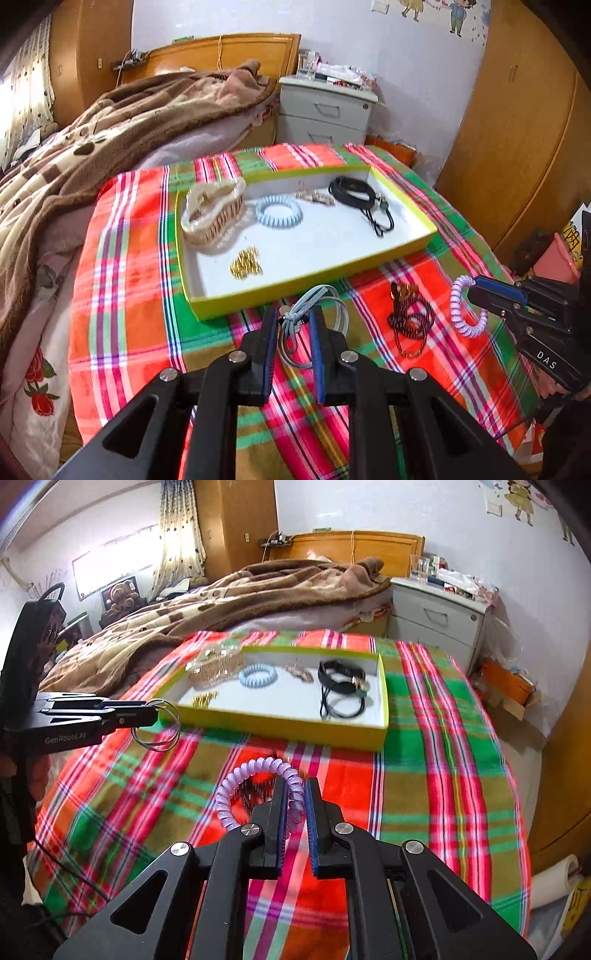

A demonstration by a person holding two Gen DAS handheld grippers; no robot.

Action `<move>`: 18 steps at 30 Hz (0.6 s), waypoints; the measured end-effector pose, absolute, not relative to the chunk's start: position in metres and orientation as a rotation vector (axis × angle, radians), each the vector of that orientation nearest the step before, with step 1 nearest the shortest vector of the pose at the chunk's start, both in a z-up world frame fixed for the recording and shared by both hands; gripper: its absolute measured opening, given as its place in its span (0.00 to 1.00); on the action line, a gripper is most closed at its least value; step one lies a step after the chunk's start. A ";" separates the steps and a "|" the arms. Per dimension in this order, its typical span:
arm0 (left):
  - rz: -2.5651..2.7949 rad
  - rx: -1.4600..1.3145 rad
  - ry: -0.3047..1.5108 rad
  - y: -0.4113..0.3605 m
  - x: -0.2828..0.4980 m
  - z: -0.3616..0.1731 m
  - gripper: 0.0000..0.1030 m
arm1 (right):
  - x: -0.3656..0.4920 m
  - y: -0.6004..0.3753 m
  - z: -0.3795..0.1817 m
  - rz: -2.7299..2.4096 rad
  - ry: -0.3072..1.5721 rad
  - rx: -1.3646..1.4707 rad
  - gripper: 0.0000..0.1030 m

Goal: Organize jewelry
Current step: 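Carry the grey ties into the box with the left tool while the right carries the lavender coil there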

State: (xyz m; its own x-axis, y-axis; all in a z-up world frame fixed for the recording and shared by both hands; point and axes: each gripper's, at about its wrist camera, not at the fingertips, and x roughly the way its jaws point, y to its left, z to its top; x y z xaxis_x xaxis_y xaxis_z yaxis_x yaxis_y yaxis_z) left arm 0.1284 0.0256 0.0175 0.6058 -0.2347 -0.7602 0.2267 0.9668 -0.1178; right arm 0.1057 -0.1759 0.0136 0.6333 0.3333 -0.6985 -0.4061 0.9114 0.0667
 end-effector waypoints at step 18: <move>-0.217 -0.026 0.851 0.033 0.165 0.026 0.17 | 0.184 -0.148 0.036 0.427 0.743 -0.126 0.10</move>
State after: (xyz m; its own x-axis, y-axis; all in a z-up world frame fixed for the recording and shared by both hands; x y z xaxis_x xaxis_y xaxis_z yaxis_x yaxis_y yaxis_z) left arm 0.1646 0.0330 0.0264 0.6386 -0.2003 -0.7430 0.1797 0.9777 -0.1091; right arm 0.1836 -0.1480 0.0359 0.6552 0.3319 -0.6786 -0.4201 0.9067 0.0378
